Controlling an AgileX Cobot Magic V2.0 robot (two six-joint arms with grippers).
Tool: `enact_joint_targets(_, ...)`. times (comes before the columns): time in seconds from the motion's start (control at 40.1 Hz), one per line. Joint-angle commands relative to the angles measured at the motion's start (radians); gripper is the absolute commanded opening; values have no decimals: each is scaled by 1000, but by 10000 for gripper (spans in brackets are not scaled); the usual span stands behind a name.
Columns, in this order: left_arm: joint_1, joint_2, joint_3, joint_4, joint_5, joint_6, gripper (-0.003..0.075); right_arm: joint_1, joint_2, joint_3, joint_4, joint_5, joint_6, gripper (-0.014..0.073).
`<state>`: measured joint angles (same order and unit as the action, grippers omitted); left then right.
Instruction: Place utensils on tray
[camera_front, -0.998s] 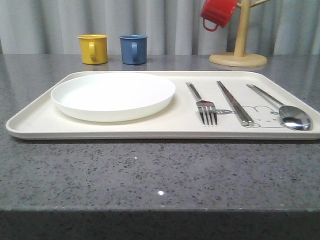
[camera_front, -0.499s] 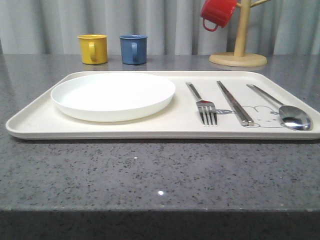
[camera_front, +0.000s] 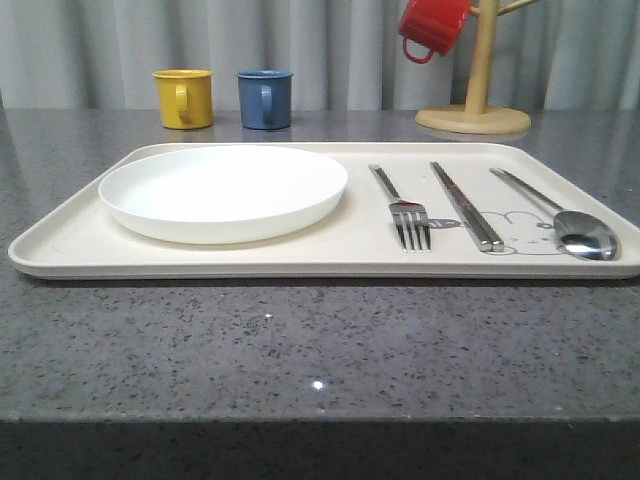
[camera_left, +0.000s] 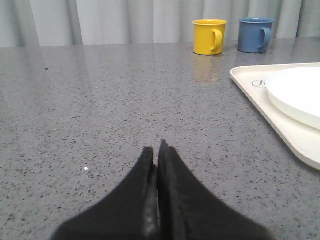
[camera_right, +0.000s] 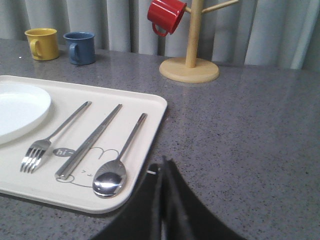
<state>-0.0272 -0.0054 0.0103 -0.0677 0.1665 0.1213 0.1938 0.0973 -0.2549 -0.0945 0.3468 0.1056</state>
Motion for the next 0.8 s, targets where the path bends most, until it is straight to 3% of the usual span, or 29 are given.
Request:
enact_joint_targets(0.0, 3, -25, -3, -4, -88, -9, -18, -60, -29, 70, 95, -194, -113, -69)
enact_joint_targets(0.175, 3, -25, -3, -4, -88, -9, -18, -184, -105, 226, 255, -250, -131, -69)
enact_joint_targets(0.3, 3, -25, -3, -4, -88, -9, -18, -244, -125, 283, 260, -246, -131, -69)
enact_joint_targets(0.774, 3, -25, -3, -4, -88, -9, -18, -255, -125, 282, 254, -223, -131, -69)
